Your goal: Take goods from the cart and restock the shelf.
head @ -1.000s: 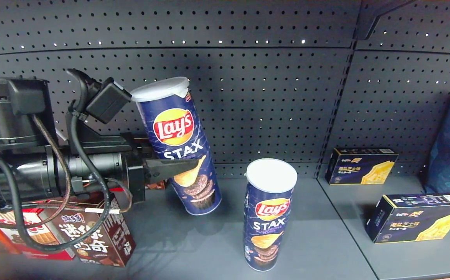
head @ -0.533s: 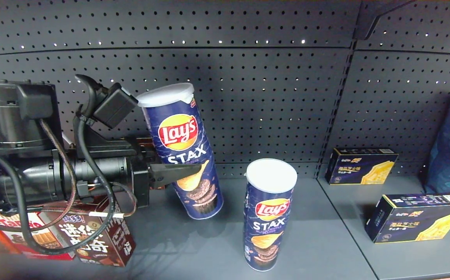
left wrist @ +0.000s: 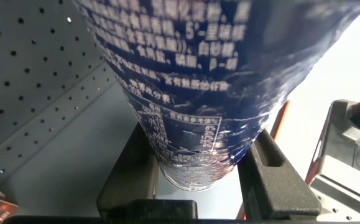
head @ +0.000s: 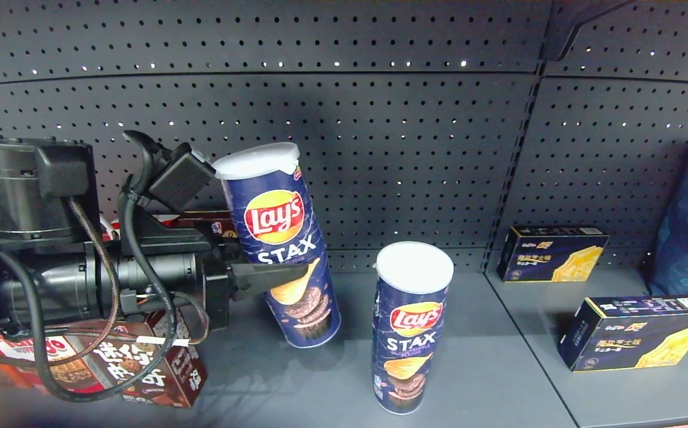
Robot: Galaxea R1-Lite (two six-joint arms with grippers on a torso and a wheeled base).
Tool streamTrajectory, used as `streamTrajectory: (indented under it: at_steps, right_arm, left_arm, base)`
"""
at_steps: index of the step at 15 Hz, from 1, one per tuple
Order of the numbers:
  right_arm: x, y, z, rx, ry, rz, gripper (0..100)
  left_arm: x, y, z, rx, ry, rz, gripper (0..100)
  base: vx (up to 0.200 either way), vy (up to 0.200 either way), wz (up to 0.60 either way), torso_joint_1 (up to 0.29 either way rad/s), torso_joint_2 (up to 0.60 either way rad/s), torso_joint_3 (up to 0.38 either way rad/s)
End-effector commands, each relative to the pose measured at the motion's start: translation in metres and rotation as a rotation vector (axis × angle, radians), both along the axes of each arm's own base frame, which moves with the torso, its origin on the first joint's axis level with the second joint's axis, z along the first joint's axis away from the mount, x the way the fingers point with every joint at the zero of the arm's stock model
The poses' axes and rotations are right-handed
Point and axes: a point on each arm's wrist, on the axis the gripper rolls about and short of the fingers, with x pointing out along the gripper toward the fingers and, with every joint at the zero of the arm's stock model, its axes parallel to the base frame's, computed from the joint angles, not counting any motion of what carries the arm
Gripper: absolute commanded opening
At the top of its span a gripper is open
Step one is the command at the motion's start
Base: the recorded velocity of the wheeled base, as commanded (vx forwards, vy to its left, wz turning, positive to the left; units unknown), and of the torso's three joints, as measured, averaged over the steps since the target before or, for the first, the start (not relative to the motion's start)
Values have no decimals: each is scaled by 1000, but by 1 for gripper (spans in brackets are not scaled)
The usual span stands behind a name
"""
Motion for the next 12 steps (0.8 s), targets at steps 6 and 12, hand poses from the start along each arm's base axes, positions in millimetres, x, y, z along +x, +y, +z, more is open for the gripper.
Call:
streamTrajectory:
  at_steps: [6, 12]
  right_arm:
    - [5, 7, -1, -1112, 667, 240, 0]
    - [6, 16, 0, -1405, 484, 539, 0]
  left_arm:
    - [-1, 0, -2, -1, 2, -11, 0]
    - [-5, 1, -10, 8, 27, -21, 0]
  base:
    - [0, 0, 0, 0, 0, 0]
    - [0, 0, 0, 0, 0, 0]
